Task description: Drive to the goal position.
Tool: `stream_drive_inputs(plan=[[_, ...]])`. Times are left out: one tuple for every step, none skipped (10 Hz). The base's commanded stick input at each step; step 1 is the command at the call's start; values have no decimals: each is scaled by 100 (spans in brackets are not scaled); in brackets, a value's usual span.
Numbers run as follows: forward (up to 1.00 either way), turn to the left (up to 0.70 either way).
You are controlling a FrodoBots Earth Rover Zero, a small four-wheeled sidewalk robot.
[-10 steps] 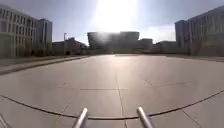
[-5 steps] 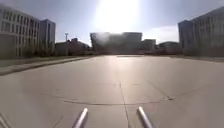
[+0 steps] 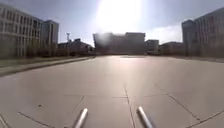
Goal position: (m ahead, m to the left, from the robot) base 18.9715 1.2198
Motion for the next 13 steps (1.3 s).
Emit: stream_drive_inputs(plan=[[100,-2],[100,-4],[100,-14],[100,-36],[100,-2],[100,-2],[100,-2],[100,-2],[100,-2],[100,-2],[100,-2],[100,-2],[100,-5]])
